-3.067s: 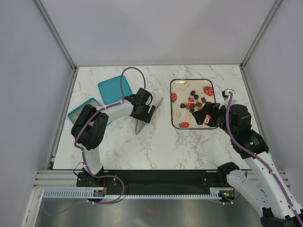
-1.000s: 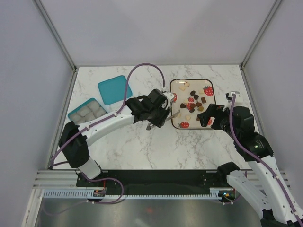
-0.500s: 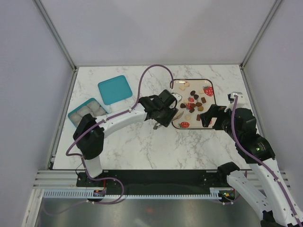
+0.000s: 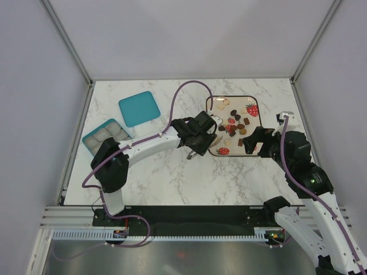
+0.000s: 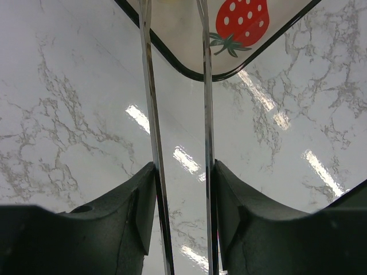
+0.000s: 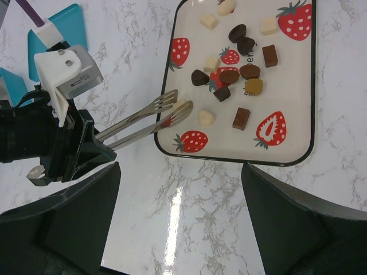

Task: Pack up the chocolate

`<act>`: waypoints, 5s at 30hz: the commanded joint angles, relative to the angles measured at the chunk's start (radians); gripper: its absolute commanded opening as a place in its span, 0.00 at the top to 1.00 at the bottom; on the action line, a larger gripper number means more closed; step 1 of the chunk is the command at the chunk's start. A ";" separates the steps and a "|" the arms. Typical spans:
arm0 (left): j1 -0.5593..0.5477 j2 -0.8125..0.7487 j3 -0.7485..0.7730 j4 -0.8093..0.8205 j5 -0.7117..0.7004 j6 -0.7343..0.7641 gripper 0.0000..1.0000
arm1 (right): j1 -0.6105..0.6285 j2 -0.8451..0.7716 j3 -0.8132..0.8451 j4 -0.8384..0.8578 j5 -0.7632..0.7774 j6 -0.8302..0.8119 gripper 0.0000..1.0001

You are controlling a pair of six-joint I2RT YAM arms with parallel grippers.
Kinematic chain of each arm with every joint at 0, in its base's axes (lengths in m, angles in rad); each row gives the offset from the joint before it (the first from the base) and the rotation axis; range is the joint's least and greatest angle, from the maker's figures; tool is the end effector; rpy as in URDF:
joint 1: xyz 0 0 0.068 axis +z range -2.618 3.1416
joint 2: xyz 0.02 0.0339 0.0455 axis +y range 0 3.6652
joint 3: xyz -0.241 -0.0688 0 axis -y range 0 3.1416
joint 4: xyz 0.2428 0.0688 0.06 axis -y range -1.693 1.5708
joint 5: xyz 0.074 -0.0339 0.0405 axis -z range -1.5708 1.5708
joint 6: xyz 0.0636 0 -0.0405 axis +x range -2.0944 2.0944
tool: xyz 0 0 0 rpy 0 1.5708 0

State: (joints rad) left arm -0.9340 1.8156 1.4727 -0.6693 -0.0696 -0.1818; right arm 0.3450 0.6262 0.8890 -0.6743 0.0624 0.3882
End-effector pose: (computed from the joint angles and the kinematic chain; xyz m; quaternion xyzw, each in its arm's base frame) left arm 0.2415 -0.3190 0.2056 0.3439 0.8970 -0.1175 0.2514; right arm 0.1610 0.0536 0.3208 0.0351 0.8357 0.1719 0.5204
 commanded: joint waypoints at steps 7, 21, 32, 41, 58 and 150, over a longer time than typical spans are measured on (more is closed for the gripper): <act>-0.008 -0.013 0.006 0.034 -0.015 -0.001 0.55 | 0.003 -0.019 -0.002 0.001 0.019 -0.005 0.05; -0.006 -0.116 0.044 -0.030 -0.058 -0.070 0.60 | 0.003 -0.043 -0.016 0.016 -0.039 0.020 0.05; 0.023 -0.249 0.049 -0.188 -0.196 -0.151 0.63 | 0.003 -0.056 -0.032 0.055 -0.170 0.043 0.06; 0.289 -0.508 -0.179 -0.280 -0.124 -0.314 0.65 | 0.034 -0.052 -0.068 0.090 -0.246 0.080 0.06; 0.781 -0.779 -0.339 -0.480 -0.156 -0.366 0.67 | 0.180 -0.019 -0.053 0.124 -0.205 0.077 0.05; -0.123 -0.023 0.141 0.119 -0.116 -0.219 0.50 | 0.200 -0.013 0.229 -0.065 0.042 -0.017 0.05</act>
State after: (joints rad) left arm -1.0332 1.7691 1.5478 -0.6342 -0.1593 -0.4393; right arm 0.5396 0.6155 1.0821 -0.7231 0.0628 0.3908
